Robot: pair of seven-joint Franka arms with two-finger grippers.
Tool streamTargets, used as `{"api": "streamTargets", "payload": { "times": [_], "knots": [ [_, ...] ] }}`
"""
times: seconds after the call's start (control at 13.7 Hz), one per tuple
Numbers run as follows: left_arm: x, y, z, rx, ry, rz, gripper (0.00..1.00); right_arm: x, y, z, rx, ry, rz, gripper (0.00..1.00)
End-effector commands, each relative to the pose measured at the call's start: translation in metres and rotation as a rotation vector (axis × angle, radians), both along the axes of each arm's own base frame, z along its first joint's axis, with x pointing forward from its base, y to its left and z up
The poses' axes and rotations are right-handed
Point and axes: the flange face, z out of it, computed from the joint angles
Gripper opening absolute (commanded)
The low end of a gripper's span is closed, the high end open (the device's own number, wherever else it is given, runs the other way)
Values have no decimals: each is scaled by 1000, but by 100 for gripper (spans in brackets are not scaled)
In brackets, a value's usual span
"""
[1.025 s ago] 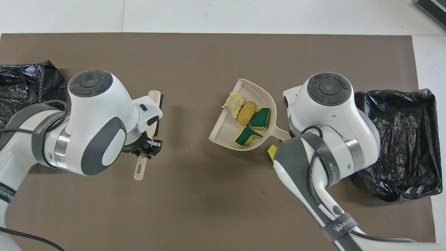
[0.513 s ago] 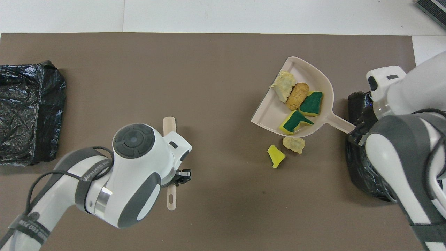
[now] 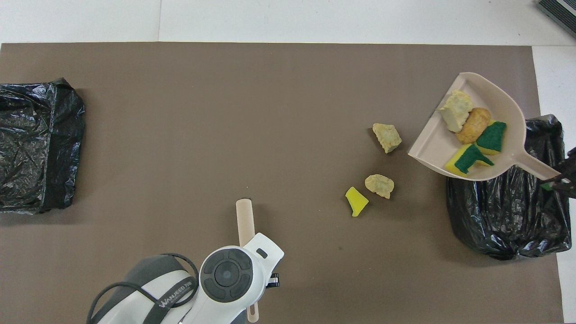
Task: Sweep and dump trash in bin
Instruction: 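Carry the dustpan to the bin nearest the right gripper and tip it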
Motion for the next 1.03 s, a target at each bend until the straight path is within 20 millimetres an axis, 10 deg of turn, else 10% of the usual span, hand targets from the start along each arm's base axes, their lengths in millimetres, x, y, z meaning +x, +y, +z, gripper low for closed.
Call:
{"api": "streamTargets", "payload": {
  "times": [0.0, 0.73, 0.95],
  "knots": [
    [-20, 1, -10, -41, -18, 11, 0, -10, -13, 14, -116, 38, 59, 0],
    [-25, -5, -19, -46, -10, 49, 0, -7, 14, -16, -501, 218, 314, 0],
    [-18, -2, -22, -46, -12, 68, 30, 1, 24, -21, -573, 259, 372, 0]
  ]
}}
